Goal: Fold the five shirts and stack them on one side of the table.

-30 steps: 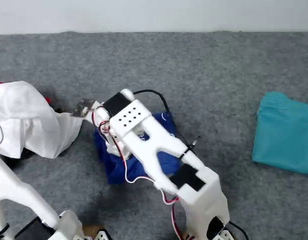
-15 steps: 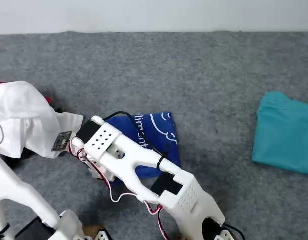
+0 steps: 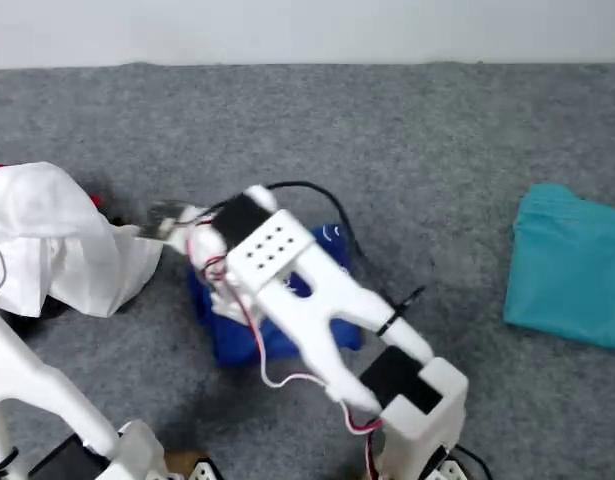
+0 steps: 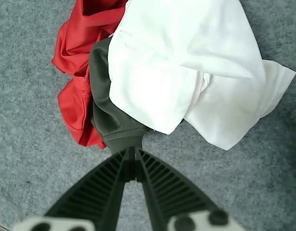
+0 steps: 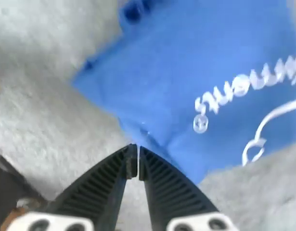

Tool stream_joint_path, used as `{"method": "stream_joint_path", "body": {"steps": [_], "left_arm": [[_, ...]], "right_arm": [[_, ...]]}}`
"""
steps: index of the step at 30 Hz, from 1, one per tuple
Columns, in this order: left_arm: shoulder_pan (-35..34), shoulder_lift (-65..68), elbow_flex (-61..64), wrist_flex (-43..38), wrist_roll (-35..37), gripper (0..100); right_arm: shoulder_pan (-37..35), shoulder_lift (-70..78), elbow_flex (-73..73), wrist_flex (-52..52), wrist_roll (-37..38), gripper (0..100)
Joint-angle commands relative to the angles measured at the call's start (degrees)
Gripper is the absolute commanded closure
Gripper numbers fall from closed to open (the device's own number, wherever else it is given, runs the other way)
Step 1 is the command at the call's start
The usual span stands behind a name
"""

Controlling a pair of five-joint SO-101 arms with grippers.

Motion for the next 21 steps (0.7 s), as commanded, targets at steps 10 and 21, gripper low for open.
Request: {"method": "stream_joint_path", "body": {"steps": [10,21], "left_arm": [[0.09,-1.85,-0.4,-1.32,-0.44,98],[0.09,-1.85,-0.4,-1.32,-0.44,98]], "right_arm": [[10.07,-3.12,28.4,-15.25,2.2,98.5],[9.63,-3.74,12.57,-8.22,2.2,98.5]]}}
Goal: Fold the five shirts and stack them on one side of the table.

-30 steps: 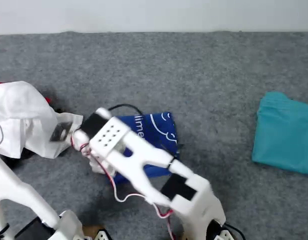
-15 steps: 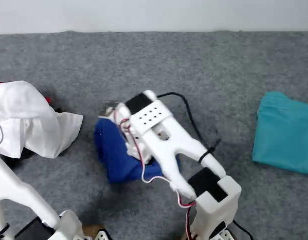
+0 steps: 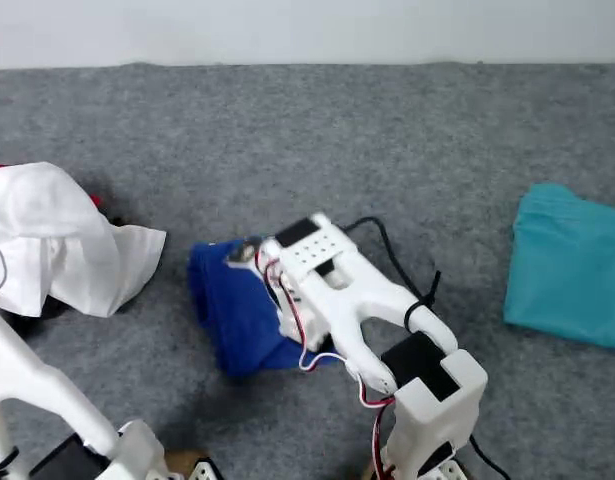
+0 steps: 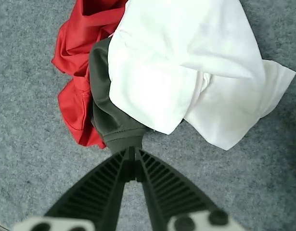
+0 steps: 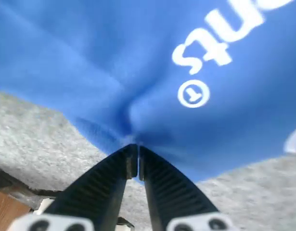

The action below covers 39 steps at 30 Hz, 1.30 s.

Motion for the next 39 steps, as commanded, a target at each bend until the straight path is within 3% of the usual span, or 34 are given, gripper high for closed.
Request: {"method": "stream_joint_path", "body": {"steps": [1,5,12,17,21,28,39], "left_arm": [[0.09,-1.93,-0.4,-1.32,-0.44,98],[0.09,-1.93,-0.4,-1.32,-0.44,98],[0.09,-1.93,-0.4,-1.23,-0.35,98],[-0.09,-2.02,-0.57,-0.88,-0.26,98],[-0.26,-2.02,-0.66,-0.79,-0.26,98],[-0.26,-2.02,-0.48,-0.44,-0.18,98],[-0.26,-2.02,-0.4,-0.44,-0.18,98]], "right_arm": [[-0.31,-3.56,-13.54,5.05,0.26,98.5],[-3.56,-3.12,-22.59,7.08,-2.64,98.5],[-9.98,1.19,-22.15,2.86,-2.9,98.5],[-9.19,7.69,-24.79,-5.14,-2.9,98.3],[-8.31,8.66,-33.14,-4.0,-2.9,97.6],[-8.57,12.97,-44.4,-2.77,-2.9,74.2],[-8.84,30.2,-64.26,-1.36,-2.9,73.4]]}}
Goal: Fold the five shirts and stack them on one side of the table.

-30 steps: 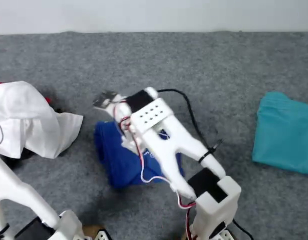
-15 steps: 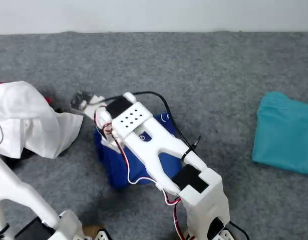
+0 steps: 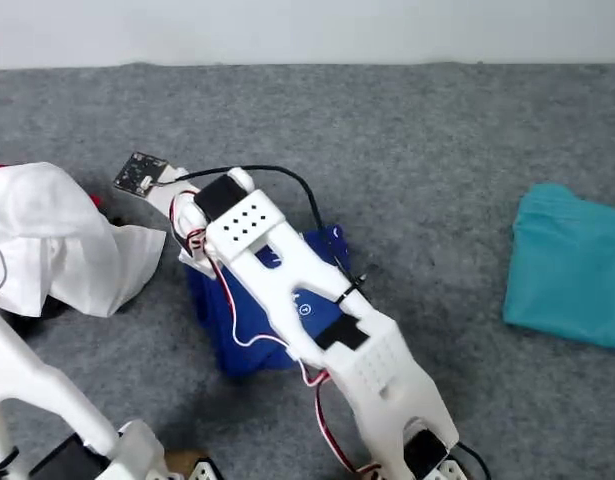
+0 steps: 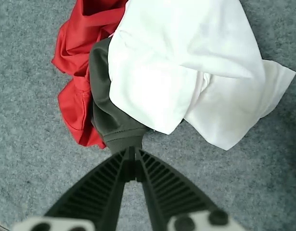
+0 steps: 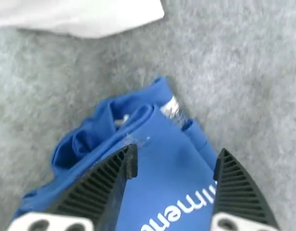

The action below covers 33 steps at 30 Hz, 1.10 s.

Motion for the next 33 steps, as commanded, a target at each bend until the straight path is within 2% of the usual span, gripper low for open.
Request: {"method": "stream_joint_path", "body": {"steps": [1,10,12,15,16,18,25,33], "left_arm": [[-0.26,-2.02,-0.4,-0.53,-0.18,98],[-0.09,-1.58,-0.31,-0.79,-0.18,98],[-0.09,-1.58,-0.31,-0.79,-0.18,98],[-0.09,-1.49,-0.31,-0.88,-0.18,98],[-0.09,-1.49,-0.31,-0.88,-0.26,98],[0.0,-1.49,-0.31,-0.88,-0.26,98],[0.09,-1.49,-0.31,-0.88,-0.26,98],[0.09,-1.49,-0.31,-0.88,-0.26,98]], "right_arm": [[0.13,2.24,-8.18,1.98,-0.62,73.4],[-0.13,12.53,-15.74,4.79,-0.18,74.3],[0.13,13.93,-17.23,4.88,-0.09,80.5],[0.57,14.64,-20.4,5.05,0.7,97.1],[0.75,14.64,-21.36,5.23,1.85,99.8],[0.92,14.55,-23.47,6.73,3.6,96.5],[0.92,14.99,-32.97,9.71,5.98,98.7],[2.77,15.78,-33.23,1.63,5.63,98.5]]}}
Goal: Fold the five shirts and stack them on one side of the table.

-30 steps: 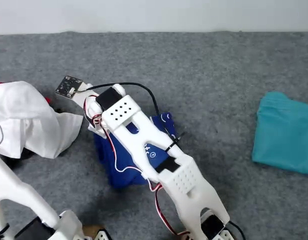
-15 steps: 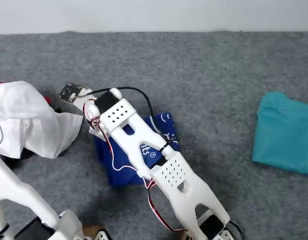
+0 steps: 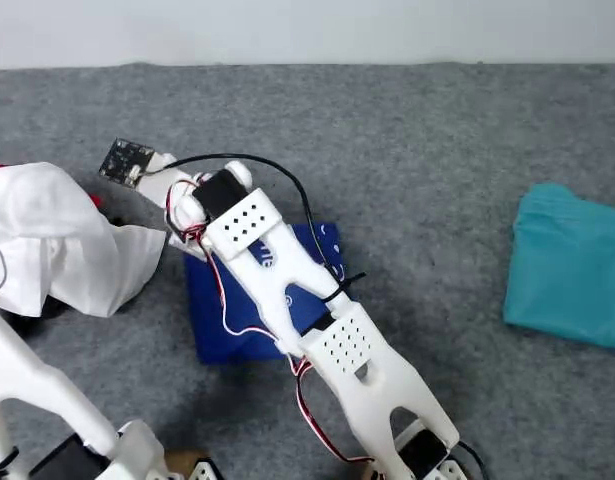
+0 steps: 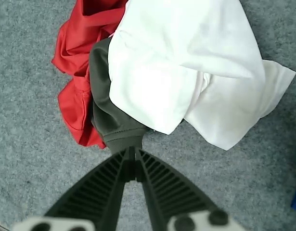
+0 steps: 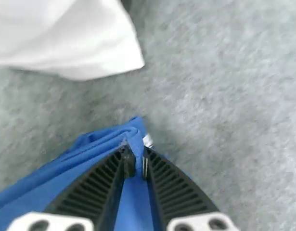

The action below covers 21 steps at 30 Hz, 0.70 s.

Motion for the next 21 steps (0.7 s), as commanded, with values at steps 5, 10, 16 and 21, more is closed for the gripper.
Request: {"method": "stream_joint_path", "body": {"steps": [5,10,16,21], "left_arm": [[0.09,-1.49,-0.31,-0.88,-0.26,98],[0.09,-1.49,-0.22,-0.88,-0.26,98],[0.18,-1.49,-0.22,-0.88,-0.26,98],[0.18,-1.49,-0.22,-0.88,-0.26,98]], "right_arm": [[3.47,2.86,-2.81,-6.2,0.26,97.8],[3.38,1.89,-5.71,0.92,-1.58,77.2],[4.44,-1.98,-10.11,11.65,-7.12,71.0],[7.08,-5.76,-5.8,12.26,-10.64,71.0]]}}
